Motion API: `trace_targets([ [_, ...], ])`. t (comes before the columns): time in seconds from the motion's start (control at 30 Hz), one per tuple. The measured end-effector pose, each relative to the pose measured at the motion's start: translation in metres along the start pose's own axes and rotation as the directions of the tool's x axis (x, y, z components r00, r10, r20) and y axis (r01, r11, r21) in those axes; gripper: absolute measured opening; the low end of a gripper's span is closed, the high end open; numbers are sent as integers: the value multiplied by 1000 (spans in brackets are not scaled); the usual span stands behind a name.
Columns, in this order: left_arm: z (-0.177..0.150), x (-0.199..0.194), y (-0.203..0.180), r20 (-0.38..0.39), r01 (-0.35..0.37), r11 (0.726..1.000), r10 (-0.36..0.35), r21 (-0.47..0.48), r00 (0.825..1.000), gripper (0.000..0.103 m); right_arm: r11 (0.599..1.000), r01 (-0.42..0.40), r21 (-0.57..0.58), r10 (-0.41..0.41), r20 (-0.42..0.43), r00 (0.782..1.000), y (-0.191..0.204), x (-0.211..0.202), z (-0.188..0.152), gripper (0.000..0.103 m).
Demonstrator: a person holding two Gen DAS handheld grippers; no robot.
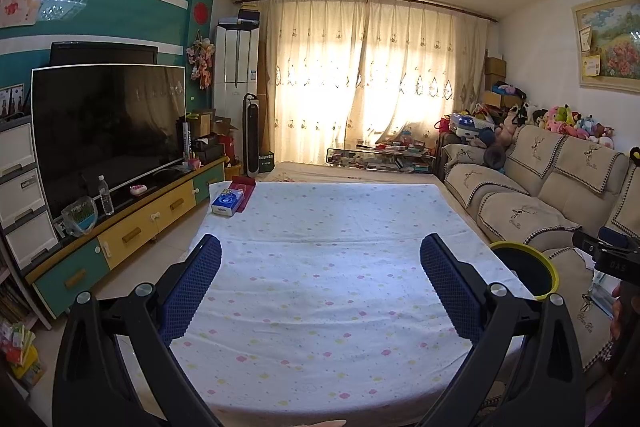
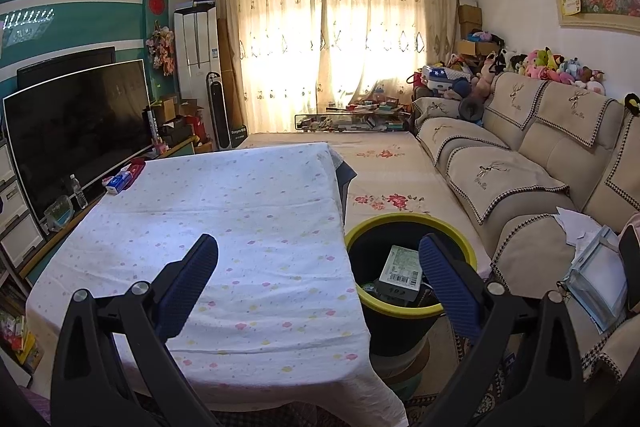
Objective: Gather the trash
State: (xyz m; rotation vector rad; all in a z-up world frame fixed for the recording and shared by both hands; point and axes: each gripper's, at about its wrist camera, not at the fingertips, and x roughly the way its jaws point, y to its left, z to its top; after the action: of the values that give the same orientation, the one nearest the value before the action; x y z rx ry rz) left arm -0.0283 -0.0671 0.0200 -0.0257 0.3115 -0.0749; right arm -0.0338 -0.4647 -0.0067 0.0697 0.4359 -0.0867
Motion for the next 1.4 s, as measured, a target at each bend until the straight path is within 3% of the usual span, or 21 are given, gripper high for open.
trace_targets([
  [1.4, -9, 13, -5, -24, 14, 1000, -15, -12, 1000, 98, 1000, -8, 6, 8, -17, 1000, 3, 8, -3, 96],
])
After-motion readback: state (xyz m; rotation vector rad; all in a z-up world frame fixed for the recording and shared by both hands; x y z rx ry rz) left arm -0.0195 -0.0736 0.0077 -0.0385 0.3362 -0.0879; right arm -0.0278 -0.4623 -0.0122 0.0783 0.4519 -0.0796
